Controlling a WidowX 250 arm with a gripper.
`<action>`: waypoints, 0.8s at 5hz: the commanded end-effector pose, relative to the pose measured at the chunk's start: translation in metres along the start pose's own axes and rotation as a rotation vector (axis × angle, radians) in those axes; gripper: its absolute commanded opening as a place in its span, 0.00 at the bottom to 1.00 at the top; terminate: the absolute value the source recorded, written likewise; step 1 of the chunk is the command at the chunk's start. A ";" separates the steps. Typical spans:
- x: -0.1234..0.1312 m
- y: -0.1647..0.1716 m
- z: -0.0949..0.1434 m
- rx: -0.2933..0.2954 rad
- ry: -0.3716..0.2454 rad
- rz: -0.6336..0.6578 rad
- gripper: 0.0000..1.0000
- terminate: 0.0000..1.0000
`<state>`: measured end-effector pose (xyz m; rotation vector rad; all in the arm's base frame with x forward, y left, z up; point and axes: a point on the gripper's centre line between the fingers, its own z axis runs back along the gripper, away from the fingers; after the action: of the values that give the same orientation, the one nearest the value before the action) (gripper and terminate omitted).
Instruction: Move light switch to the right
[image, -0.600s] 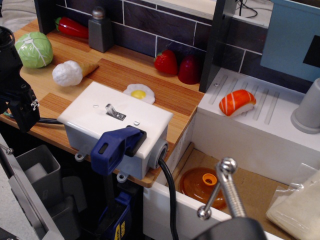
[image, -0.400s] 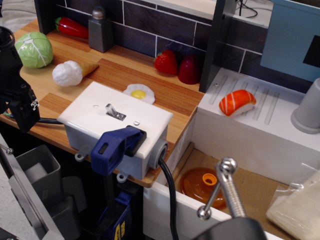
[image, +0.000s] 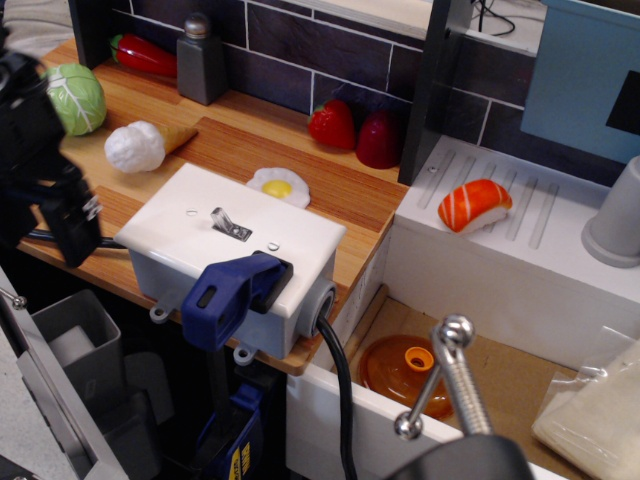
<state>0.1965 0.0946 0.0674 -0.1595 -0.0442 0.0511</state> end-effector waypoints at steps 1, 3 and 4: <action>0.021 -0.025 0.033 -0.059 -0.087 0.010 1.00 0.00; 0.040 -0.062 0.017 -0.068 -0.094 0.046 1.00 0.00; 0.048 -0.076 0.009 -0.064 -0.067 0.061 1.00 0.00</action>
<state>0.2431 0.0177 0.0790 -0.2302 -0.0702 0.1141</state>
